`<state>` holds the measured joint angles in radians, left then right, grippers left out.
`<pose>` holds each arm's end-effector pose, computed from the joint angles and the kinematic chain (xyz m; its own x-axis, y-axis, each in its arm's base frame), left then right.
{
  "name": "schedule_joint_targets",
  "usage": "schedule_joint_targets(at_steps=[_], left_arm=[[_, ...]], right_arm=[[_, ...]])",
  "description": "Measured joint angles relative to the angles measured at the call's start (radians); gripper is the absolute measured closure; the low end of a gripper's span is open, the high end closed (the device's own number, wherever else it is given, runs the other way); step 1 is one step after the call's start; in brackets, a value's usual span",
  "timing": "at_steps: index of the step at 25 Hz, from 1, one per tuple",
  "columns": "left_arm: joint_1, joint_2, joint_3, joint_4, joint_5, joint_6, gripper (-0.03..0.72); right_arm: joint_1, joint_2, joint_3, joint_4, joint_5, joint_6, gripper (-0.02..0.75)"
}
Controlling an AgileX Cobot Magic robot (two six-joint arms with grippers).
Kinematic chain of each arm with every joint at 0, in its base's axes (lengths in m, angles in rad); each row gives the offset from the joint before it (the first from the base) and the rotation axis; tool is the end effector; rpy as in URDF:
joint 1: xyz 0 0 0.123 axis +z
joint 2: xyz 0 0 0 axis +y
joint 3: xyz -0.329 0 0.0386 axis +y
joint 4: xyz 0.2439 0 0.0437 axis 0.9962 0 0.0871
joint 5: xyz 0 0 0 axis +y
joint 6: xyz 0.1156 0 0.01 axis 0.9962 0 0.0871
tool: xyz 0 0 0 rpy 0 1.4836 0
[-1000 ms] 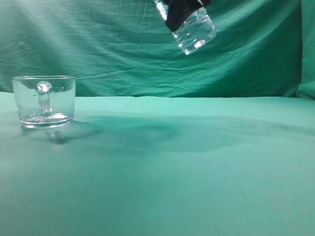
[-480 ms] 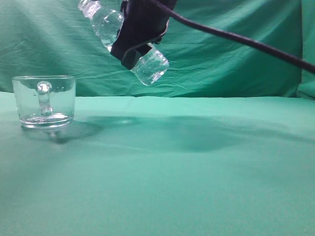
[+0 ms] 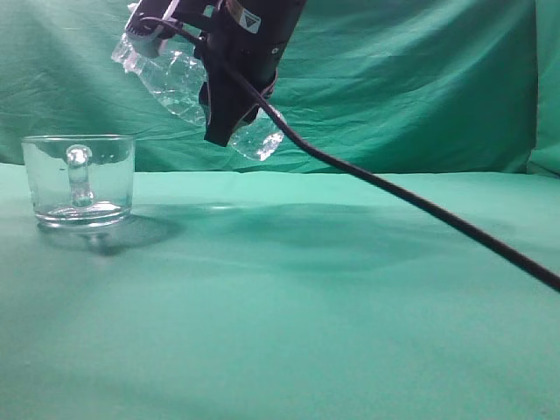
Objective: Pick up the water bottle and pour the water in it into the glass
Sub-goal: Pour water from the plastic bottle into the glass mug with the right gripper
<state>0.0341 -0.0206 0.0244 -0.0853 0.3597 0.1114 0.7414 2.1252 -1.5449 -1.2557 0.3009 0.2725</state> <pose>0.0260 -0.0026 0.1660 -0.2715 0.0223 -0.9622 0.0033 0.9997 0.0222 0.4104 0.3314 0.2234 0.1600 -0.9262 -0.3414 -0.6066 0.1806 -0.7742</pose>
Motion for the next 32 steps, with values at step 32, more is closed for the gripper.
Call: schedule_joint_targets(at_steps=[32], left_arm=[[0.000, 0.000, 0.000, 0.000, 0.000, 0.000, 0.688]], right_arm=[[0.035, 0.000, 0.000, -0.322, 0.026, 0.016, 0.442]])
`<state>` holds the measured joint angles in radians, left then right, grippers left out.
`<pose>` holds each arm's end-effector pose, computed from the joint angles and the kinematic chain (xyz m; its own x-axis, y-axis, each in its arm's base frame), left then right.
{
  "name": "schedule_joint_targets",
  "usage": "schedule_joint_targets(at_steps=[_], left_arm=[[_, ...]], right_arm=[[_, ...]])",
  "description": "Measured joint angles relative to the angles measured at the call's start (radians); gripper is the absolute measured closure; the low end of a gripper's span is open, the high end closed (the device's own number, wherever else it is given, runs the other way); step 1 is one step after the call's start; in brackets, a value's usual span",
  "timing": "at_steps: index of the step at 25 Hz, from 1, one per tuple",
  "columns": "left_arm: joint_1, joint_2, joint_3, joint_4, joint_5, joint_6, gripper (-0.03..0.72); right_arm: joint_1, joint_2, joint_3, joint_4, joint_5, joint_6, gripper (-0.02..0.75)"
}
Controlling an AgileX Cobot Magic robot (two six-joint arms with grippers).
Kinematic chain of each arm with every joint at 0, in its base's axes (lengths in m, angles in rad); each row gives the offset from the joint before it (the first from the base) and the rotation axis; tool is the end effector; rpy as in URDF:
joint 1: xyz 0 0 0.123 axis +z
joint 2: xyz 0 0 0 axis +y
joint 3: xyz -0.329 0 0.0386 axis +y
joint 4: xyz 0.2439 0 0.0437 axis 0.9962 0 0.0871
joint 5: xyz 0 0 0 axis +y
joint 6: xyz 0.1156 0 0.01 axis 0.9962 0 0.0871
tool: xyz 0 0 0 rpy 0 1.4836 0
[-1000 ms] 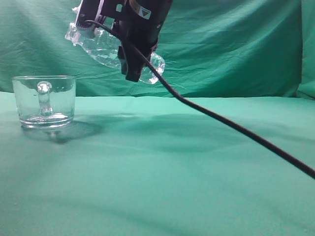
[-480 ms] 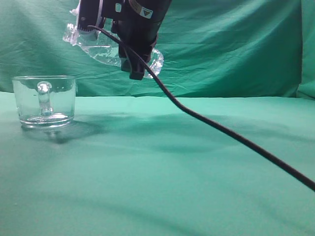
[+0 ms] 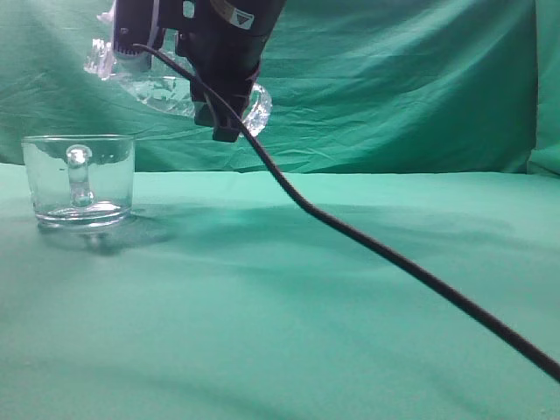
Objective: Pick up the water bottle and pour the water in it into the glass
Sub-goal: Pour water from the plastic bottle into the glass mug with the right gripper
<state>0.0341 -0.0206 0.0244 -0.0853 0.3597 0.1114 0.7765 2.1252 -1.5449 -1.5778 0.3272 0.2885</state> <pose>0.0260 -0.0026 0.1660 -0.2715 0.0223 -0.9622 0.0033 0.9997 0.0222 0.4049 0.3453 0.2335 0.3500 -0.9315 -0.0992 -0.4510 -0.0748 -0.8894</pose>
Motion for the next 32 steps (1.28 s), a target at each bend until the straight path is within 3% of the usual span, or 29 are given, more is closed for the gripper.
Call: schedule_joint_targets(at_steps=[9, 32], left_arm=[[0.000, 0.000, 0.000, 0.000, 0.000, 0.000, 0.688], [0.001, 0.000, 0.000, 0.000, 0.000, 0.000, 0.688]], right_arm=[[0.003, 0.000, 0.000, -0.136, -0.002, 0.000, 0.442], [0.003, 0.000, 0.000, -0.142, 0.058, -0.003, 0.442]])
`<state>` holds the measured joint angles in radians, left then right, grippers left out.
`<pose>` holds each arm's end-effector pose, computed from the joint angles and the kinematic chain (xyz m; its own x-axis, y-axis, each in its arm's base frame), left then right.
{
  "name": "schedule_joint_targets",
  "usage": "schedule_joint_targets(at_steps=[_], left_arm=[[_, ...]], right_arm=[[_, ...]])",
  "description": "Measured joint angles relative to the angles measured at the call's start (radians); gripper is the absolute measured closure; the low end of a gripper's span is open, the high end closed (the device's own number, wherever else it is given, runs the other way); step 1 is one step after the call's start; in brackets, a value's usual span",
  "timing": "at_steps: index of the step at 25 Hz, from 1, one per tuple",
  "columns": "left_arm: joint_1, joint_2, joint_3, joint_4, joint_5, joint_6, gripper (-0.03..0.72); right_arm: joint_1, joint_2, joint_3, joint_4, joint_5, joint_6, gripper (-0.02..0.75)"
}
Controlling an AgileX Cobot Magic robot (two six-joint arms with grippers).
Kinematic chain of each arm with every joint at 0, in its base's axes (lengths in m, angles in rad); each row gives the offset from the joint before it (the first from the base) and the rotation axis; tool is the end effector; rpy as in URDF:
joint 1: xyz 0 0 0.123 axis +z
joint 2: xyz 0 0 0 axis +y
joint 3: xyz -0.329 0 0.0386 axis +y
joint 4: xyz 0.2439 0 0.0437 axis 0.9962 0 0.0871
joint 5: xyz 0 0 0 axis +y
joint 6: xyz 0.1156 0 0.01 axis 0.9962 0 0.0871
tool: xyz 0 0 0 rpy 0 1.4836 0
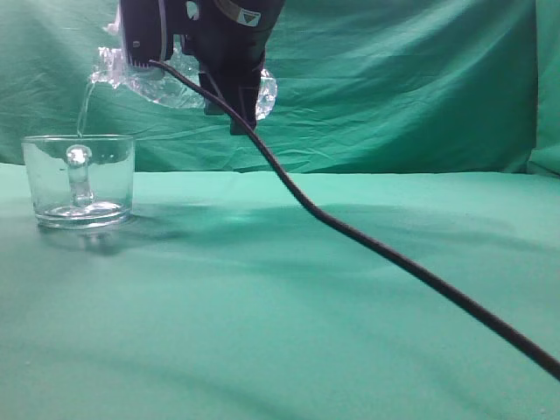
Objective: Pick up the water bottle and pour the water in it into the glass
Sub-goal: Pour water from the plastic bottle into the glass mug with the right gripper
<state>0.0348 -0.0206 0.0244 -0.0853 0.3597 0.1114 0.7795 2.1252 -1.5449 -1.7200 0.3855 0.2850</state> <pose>0.0260 -0.0026 0.1660 -0.2715 0.0221 -0.9622 0.0026 0.9998 0.0222 0.4086 0.3430 0.2401 0.3723 -0.9271 0.0423 -0.3471 -0.1814 -0.9201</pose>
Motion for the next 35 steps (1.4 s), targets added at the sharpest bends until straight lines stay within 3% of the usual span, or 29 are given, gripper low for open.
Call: schedule_joint_targets(at_steps=[35], left_arm=[[0.000, 0.000, 0.000, 0.000, 0.000, 0.000, 0.688]], right_arm=[[0.000, 0.000, 0.000, 0.002, 0.052, -0.095, 0.442]])
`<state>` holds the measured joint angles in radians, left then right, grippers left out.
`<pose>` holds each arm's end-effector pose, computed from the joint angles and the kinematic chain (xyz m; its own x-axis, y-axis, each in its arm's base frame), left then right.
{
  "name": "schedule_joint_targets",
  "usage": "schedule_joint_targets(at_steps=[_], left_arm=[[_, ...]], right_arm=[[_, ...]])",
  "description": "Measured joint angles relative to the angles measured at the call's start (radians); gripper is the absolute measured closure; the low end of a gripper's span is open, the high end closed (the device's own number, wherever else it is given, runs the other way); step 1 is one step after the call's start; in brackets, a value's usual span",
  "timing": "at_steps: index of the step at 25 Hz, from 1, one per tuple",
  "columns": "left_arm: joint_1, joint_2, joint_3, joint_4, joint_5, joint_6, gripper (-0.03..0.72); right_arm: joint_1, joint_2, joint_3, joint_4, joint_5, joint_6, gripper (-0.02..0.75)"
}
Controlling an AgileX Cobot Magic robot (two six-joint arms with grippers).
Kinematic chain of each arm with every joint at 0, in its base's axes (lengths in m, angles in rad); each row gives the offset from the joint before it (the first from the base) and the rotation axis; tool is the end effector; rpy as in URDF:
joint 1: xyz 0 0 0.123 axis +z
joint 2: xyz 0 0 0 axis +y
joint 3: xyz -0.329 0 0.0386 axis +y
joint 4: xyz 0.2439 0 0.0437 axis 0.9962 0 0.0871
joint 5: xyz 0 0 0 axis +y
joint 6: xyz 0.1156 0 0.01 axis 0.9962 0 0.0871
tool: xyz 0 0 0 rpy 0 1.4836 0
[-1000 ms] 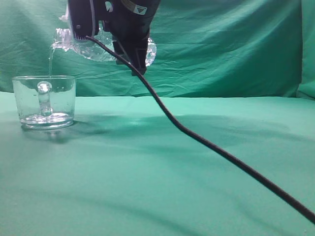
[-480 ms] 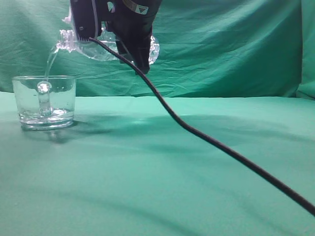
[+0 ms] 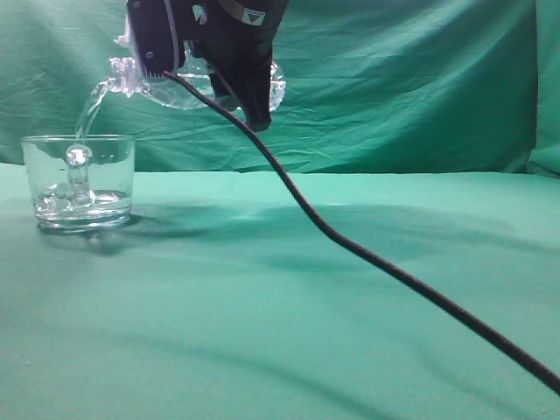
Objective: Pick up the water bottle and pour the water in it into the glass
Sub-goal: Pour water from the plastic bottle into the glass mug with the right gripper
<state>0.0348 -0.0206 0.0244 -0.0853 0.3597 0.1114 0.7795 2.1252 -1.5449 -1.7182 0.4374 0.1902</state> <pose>0.0260 -0.0026 0.1660 -0.2715 0.0221 -0.9622 0.0026 0.9998 0.0222 0.4112 0.3378 0.2419 0.3584 -0.9219 0.1472 -0.3030 -0.2641 -0.9157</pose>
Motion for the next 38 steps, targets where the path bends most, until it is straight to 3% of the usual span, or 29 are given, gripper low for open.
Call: schedule_joint_targets(at_steps=[26, 38], left_arm=[[0.000, 0.000, 0.000, 0.000, 0.000, 0.000, 0.688], [0.000, 0.000, 0.000, 0.000, 0.000, 0.000, 0.688]], right_arm=[[0.000, 0.000, 0.000, 0.004, 0.029, 0.029, 0.442], [0.000, -0.002, 0.000, 0.202, -0.110, 0.571, 0.442]])
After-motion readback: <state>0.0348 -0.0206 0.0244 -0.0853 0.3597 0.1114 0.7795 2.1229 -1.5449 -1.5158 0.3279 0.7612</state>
